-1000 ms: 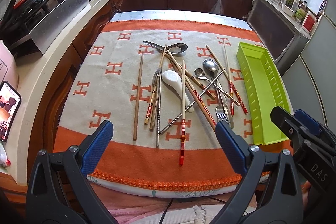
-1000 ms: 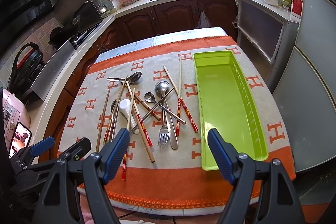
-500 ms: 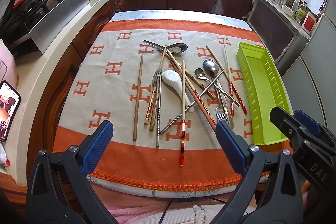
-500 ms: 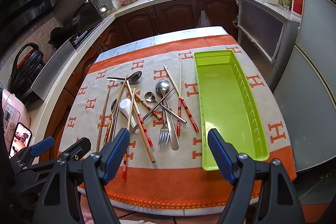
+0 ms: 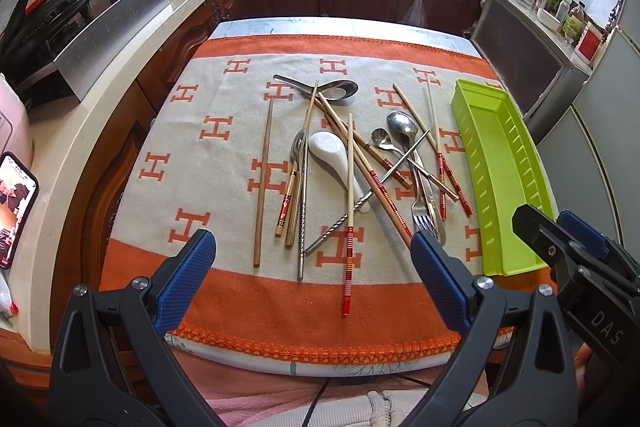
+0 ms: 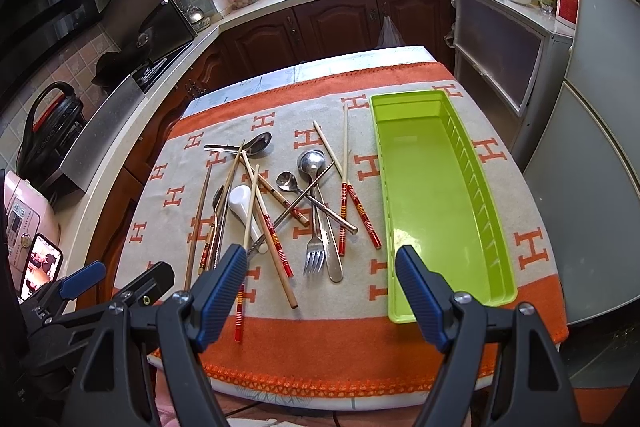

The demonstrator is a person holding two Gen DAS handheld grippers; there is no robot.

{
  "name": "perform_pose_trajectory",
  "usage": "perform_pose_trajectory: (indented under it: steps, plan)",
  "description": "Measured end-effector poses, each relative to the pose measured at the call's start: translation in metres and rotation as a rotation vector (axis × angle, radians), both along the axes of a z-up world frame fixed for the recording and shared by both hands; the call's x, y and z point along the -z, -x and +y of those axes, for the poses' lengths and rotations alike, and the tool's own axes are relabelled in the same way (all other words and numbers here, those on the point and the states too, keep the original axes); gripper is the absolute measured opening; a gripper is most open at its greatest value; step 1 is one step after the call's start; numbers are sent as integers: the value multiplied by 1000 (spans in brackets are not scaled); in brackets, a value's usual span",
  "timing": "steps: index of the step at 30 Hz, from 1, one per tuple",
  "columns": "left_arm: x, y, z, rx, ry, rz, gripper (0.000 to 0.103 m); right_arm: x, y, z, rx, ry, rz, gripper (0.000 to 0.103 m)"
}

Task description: Organize utensils

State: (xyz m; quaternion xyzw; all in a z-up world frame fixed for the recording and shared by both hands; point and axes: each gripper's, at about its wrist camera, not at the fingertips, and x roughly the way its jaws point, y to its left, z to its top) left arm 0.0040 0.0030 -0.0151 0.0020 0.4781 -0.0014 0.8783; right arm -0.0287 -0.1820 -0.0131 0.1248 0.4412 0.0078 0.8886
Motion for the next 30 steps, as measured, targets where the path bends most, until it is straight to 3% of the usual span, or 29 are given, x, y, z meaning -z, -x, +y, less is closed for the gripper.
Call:
perform_pose_trajectory:
  steps: [15, 25, 30]
  plan:
    - [11, -13, 8, -8, 4, 22, 97, 9, -13, 4, -13, -17, 46, 77]
    - [16, -57, 38, -35, -10, 2, 97, 12, -55, 10, -71, -3, 80, 75]
    - [12, -85, 62, -37, 31, 13, 97, 21, -87, 10, -120, -66, 157, 63]
